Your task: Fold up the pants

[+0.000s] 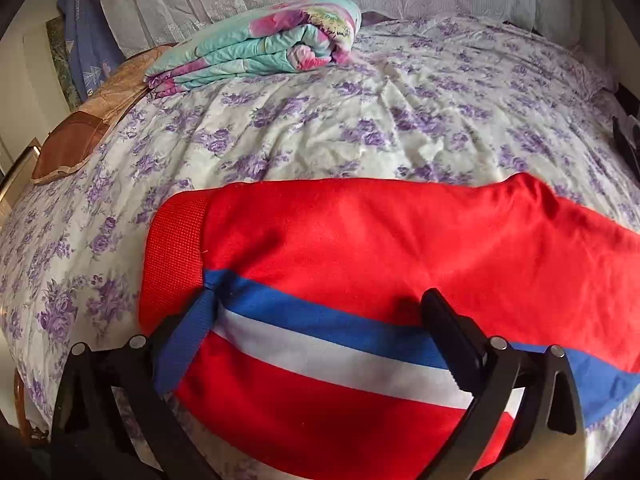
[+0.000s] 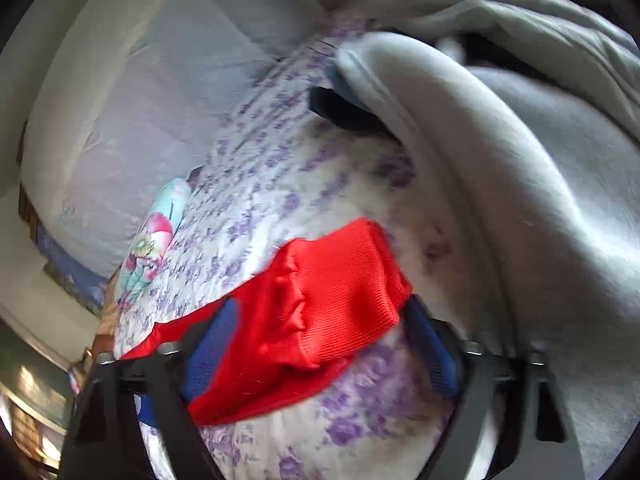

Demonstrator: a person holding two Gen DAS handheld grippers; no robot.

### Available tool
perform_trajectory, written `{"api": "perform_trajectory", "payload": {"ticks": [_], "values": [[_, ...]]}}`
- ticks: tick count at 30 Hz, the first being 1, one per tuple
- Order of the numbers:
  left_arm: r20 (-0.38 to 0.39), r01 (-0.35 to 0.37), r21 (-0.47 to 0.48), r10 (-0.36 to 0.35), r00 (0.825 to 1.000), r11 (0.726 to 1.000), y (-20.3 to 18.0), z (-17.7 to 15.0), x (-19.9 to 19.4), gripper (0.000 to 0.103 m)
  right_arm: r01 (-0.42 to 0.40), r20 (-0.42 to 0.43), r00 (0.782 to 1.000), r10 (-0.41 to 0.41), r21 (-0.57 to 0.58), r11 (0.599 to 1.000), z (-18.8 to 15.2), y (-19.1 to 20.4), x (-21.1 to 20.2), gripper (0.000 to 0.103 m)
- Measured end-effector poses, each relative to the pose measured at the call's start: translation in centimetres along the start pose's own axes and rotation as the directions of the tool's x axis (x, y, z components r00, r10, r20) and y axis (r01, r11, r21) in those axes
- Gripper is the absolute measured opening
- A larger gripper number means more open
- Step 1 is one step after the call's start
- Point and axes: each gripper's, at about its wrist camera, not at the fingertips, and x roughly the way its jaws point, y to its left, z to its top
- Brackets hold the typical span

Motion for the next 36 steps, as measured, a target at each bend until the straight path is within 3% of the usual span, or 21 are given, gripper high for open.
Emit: {"api": "perform_trajectory", "payload": {"ticks": [1,4,7,11,14,17,19,21,26,29,32,36], "values": [[0.007,0.000,0.005,0.000,1.000,1.000,0.0,-0.1,0.1,0.099,0.013,-0.029,0.999,-0.013,-0.021,1.000,0.0,0.3,0.6,0.026],[0.030,-0.008,0.020,0.007,1.000,1.000,-0.4,-0.4,-0.2,0.099,0.028,-0.050,0.998,-0.028,0.009,1.000,0.0,-0.3,1.3,0.022],[0.042,0.025,-0.001,-0.025,0.999,1.000,0.2,-0.4,-0.3,0.099,0.018,0.003,1.000,-0.018,0.012,1.000,0.0,0.2,0.1,0.018],[0.056,0.054,-0.020,-0.052,0.997,0.998,0.4,-0.8,-0.3,0.099,0.037,0.086,0.996,-0.018,-0.226,0.973,0.2,7.9,-2.0,0.018],[0.063,0.071,-0.029,-0.069,0.996,0.997,0.6,-0.8,-0.4,0.099,0.011,0.073,0.997,0.028,-0.489,0.872,-2.1,17.6,-1.4,0.013],[0.074,0.095,-0.043,-0.092,0.993,0.995,0.9,-0.9,-0.6,0.099,-0.054,-0.059,0.998,0.018,-0.681,0.730,-7.3,24.9,3.0,0.015],[0.082,0.113,-0.052,-0.108,0.991,0.992,1.2,-0.9,-0.7,0.099,-0.119,-0.204,0.977,-0.055,-0.747,0.654,-11.7,26.7,8.1,0.025],[0.087,0.125,-0.057,-0.120,0.989,0.990,1.3,-1.0,-0.7,0.099,-0.170,-0.301,0.948,-0.100,-0.748,0.641,-14.0,26.3,11.0,0.031],[0.105,0.178,-0.073,-0.170,0.980,0.981,1.9,-1.2,-0.9,0.099,-0.240,-0.241,0.966,0.090,-0.718,0.653,-11.7,25.8,5.6,0.042],[0.109,0.189,-0.081,-0.179,0.978,0.979,2.1,-1.2,-0.9,0.099,-0.166,-0.175,0.984,0.047,-0.771,0.615,-10.8,26.1,4.4,0.045],[0.113,0.198,-0.086,-0.188,0.976,0.976,2.2,-1.2,-1.0,0.099,-0.162,-0.204,0.979,-0.008,-0.797,0.582,-11.3,26.3,6.0,0.045],[0.115,0.201,-0.086,-0.191,0.975,0.976,2.3,-1.2,-1.0,0.099,-0.144,-0.232,0.964,-0.129,-0.866,0.478,-14.3,26.4,9.3,0.045]]}}
